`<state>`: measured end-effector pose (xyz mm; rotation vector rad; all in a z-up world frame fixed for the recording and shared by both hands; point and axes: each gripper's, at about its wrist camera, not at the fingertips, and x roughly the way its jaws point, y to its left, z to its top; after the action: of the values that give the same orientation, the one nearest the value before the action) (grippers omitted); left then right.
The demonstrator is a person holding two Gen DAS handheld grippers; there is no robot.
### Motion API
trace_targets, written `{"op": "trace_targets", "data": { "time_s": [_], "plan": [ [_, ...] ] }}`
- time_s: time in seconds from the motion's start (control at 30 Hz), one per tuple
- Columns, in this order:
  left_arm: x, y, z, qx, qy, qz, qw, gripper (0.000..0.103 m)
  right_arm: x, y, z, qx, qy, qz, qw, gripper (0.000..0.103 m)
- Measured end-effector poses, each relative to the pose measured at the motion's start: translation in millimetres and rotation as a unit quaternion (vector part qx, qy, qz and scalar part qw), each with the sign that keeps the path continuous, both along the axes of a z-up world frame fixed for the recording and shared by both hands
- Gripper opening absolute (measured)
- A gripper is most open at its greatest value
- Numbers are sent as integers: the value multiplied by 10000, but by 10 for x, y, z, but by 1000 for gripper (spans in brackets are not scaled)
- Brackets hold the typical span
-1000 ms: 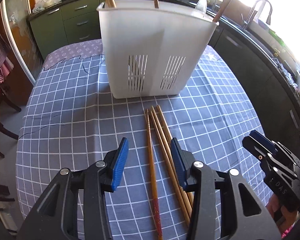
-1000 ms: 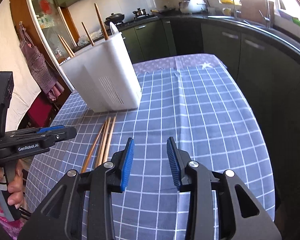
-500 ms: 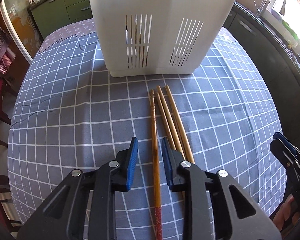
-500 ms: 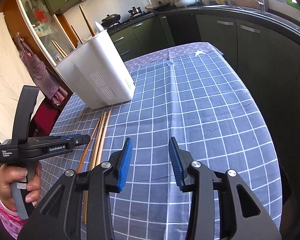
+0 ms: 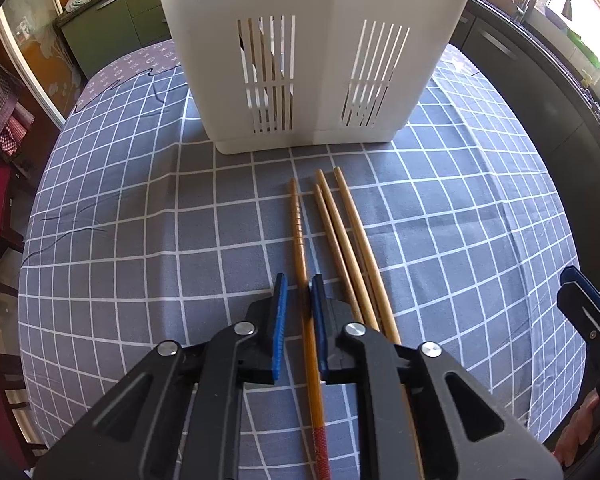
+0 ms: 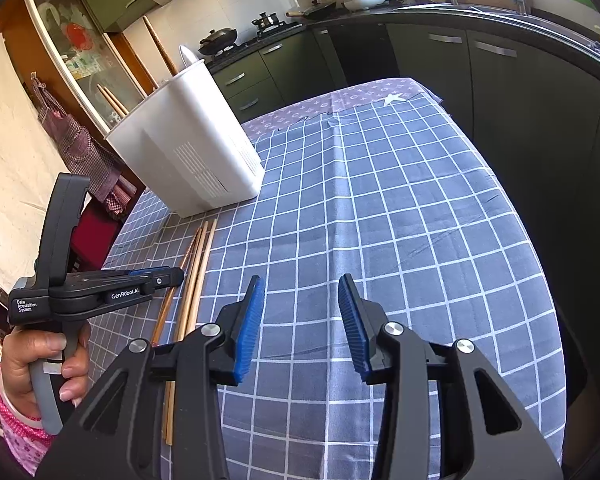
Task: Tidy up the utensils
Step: 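Lower the left tool onto a wooden chopstick and close it, then lift the chopstick with the left tool while the right tool grasps another chopstick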
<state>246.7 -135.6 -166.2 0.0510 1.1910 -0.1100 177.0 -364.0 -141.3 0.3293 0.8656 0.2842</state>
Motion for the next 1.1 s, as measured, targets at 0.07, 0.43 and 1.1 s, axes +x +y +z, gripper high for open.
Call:
{"op": "trace_targets", "data": {
  "time_s": [0.07,0.43,1.1],
  "plan": [
    [11,59,3,-74,6,9,10000,8,-9,9,3,-10,2,8,10000,43],
    [-123,392,432,-324,-702,143,9969,6,-13,43,-3,-14,69,43,10000,43],
    [-789,737,1342,-248,-2454,270,9687,6,177,555,59,-518,139,686,9962,47]
  ]
}}
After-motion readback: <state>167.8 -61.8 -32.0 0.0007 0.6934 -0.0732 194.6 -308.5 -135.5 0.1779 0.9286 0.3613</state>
